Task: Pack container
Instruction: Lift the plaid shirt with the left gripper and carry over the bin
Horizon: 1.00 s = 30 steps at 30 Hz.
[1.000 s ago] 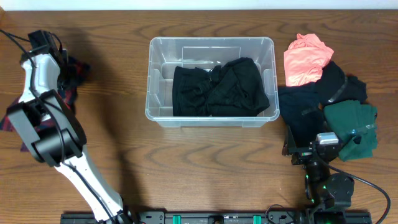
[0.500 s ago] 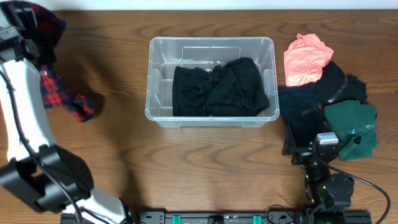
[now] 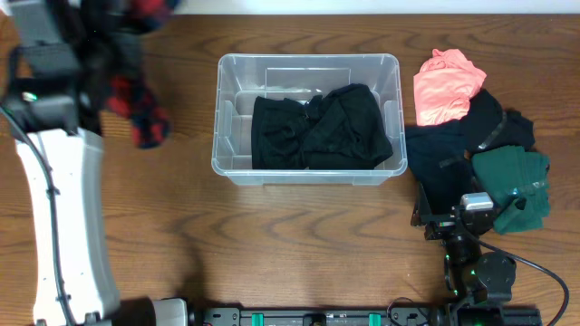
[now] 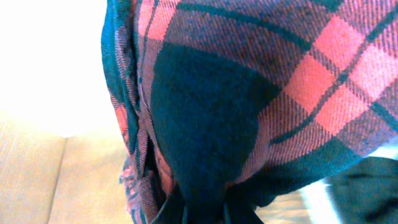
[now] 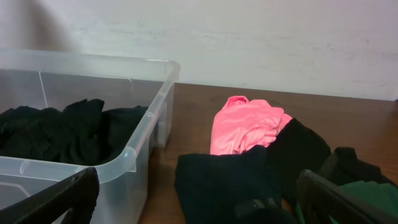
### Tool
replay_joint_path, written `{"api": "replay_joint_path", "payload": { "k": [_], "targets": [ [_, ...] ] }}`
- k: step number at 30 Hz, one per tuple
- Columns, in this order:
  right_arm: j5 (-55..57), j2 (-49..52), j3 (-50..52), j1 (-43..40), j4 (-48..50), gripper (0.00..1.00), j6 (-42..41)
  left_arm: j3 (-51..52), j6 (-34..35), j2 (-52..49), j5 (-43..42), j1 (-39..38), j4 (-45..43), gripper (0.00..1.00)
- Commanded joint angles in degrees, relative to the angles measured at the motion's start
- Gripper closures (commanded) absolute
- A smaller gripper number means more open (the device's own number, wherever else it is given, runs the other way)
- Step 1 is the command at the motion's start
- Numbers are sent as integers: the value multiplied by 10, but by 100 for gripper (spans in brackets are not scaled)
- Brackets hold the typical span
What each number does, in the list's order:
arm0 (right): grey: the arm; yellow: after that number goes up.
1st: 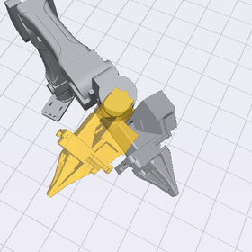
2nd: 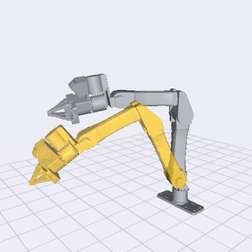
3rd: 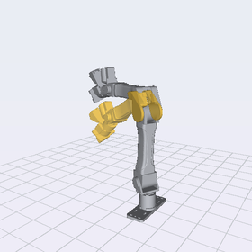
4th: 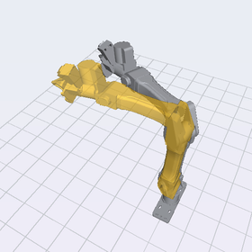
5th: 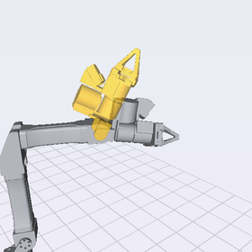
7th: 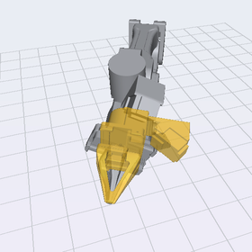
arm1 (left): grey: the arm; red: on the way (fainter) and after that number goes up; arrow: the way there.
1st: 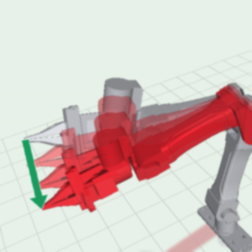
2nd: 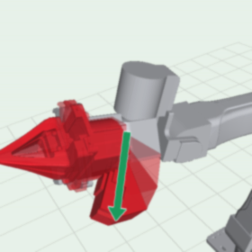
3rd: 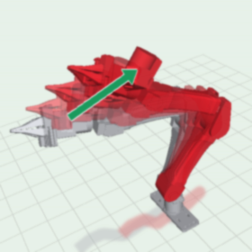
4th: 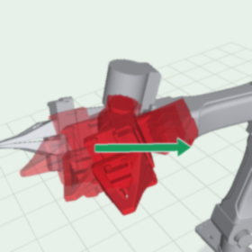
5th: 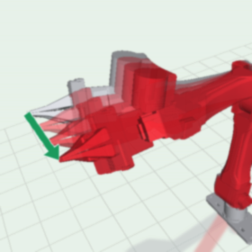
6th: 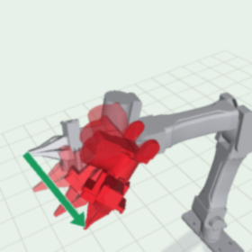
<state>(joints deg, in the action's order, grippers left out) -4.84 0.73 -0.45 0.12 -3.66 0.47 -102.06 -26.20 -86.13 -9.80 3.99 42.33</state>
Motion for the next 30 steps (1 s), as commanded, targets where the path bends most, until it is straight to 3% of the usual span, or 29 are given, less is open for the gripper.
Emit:
{"api": "replay_joint_path", "payload": {
  "k": [1,12,30],
  "targets": [
    [3,-2,1,-4,-2,1,-4,-7,-72,27,-17,-70,-4,94],
    [3,-2,1,-4,-2,1,-4,-7,-102,0,2,-214,35,94],
    [3,-2,1,-4,-2,1,-4,-7,-118,-64,24,-275,30,94]
  ]
}}
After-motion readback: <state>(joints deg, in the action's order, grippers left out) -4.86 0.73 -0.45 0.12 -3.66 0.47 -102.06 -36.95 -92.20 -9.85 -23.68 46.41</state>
